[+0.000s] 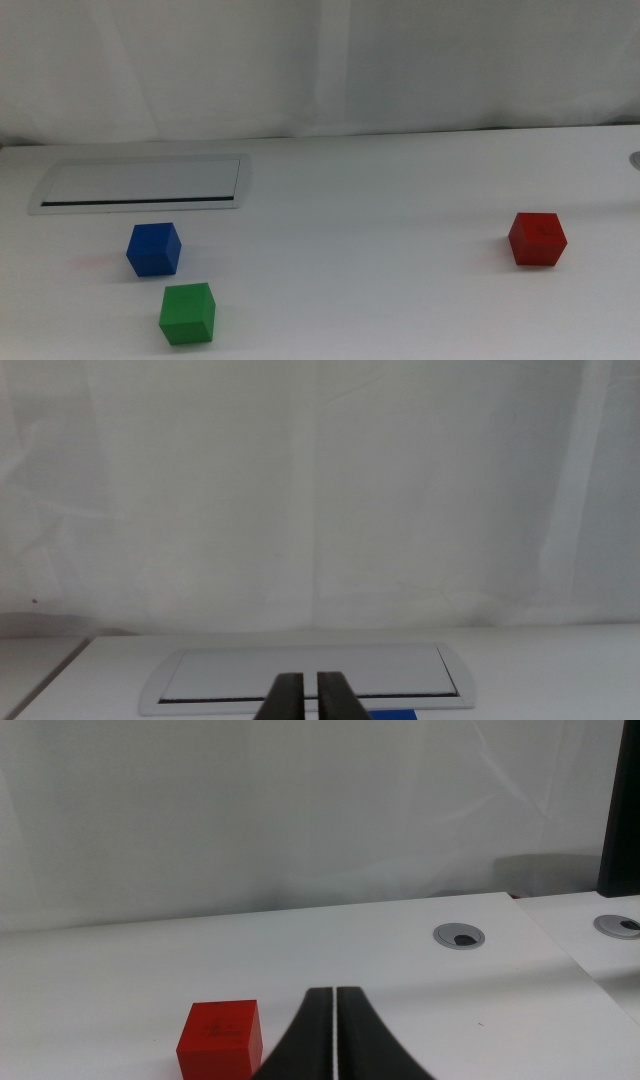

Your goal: Stack red cubes first, then green, then blue cubes in a specific spot.

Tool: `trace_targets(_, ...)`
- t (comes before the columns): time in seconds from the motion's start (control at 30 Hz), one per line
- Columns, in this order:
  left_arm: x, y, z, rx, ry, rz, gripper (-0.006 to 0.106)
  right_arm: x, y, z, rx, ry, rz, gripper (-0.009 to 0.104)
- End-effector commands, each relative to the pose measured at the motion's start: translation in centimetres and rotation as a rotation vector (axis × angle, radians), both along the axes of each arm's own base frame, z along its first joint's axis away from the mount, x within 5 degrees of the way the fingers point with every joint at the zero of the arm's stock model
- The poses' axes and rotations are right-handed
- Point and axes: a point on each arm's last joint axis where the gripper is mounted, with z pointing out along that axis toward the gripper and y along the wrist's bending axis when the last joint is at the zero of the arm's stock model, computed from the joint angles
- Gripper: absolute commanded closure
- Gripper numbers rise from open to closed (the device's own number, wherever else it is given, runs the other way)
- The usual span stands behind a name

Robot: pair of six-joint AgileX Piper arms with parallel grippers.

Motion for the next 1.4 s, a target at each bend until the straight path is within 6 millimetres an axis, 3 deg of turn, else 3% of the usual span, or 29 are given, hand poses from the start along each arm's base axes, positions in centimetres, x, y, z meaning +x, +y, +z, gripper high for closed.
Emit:
trace_targets(0.0, 0.0, 0.0, -0.6, -0.012, 0.020, -0.003, 0.101, 0.0, 0.0, 0.1, -0.007, -0.018, -0.003, 0.091)
trace_targets(0.07, 0.0, 0.0, -0.6, -0.015, 0.020, -0.003, 0.094, 0.0, 0.0, 0.1, -0.007, -0.023, -0.003, 0.082)
trace_targets(0.2, 0.0, -0.1, -1.1, -0.128, 0.000, -0.014, 0.039, 0.0, 0.0, 0.6, 0.118, -0.077, -0.007, 0.023)
trace_targets(0.27, 0.0, -0.2, -1.0, -0.133, -0.007, -0.016, 0.007, 0.0, 0.0, 0.8, 0.147, -0.093, -0.009, -0.003)
trace_targets(0.3, 0.0, -0.2, -1.0, -0.135, -0.007, -0.016, 0.008, 0.0, 0.0, 0.8, 0.151, -0.094, -0.009, -0.008)
trace_targets(0.83, 0.0, -0.1, -1.2, -0.124, 0.018, -0.007, 0.008, 0.0, 0.0, 1.4, 0.263, -0.124, -0.015, -0.008)
trace_targets(1.17, 0.0, -0.1, -1.2, -0.123, 0.018, -0.007, 0.008, -0.4, 0.6, 7.3, 0.173, -0.033, 0.044, -0.008)
trace_targets(1.37, 0.0, -0.1, -1.2, -0.123, 0.018, -0.007, 0.008, 0.9, 0.9, 11.8, 0.162, 0.077, 0.068, -0.008)
